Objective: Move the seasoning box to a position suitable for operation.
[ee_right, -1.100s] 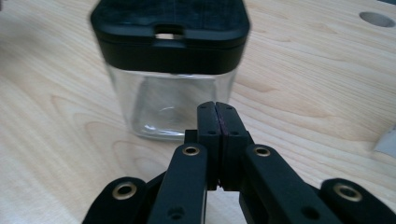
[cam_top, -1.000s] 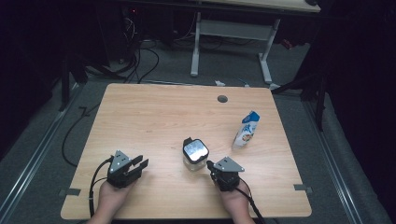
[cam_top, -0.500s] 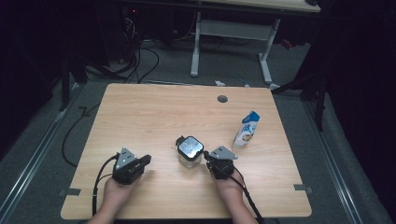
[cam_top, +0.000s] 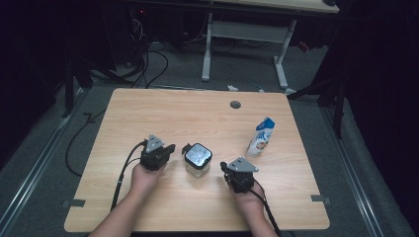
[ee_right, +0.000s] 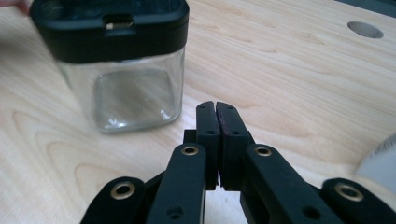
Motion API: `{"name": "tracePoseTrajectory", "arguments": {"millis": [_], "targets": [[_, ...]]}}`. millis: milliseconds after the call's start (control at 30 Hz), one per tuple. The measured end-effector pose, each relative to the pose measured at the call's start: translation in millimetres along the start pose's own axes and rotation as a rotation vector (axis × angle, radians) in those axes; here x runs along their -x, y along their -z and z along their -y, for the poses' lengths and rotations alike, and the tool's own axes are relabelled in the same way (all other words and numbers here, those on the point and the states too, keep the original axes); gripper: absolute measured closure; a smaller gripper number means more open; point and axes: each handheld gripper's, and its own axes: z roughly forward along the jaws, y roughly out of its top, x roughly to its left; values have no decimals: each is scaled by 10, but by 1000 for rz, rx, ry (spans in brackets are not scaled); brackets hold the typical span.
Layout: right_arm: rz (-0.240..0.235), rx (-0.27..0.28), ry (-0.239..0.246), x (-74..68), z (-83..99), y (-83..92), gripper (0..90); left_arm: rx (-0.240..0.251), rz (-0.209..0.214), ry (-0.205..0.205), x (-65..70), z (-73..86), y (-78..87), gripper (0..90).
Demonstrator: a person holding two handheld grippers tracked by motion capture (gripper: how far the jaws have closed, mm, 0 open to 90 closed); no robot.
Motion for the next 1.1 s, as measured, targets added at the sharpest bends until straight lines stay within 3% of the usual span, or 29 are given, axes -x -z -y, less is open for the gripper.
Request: {"name": "tracePoseTrajectory", "arguments": {"millis": [167,400,533,600,800,900,967,1100], "targets": [[-10,10,5,-24,73,81,882,10,38,-1,65,-73,-116,900],[-5,13,1,14,101,122,880,21,74,-37,175,-68,-90,900],[-7,10,-2,16,110,114,880,33,114,-66,346,-46,-31,900],[-10,14,-2,3,117,120,880,36,110,-80,427,-26,4,900],[-9,15,-10,3,175,171,866,46,75,-35,472,46,117,897],[-9,18,-19,24,207,212,842,57,37,-20,467,58,204,844],[-10,25,-53,52,245,253,798,62,20,-22,472,56,265,771],[8,32,-62,86,286,313,784,63,1,-27,495,40,373,705]]}}
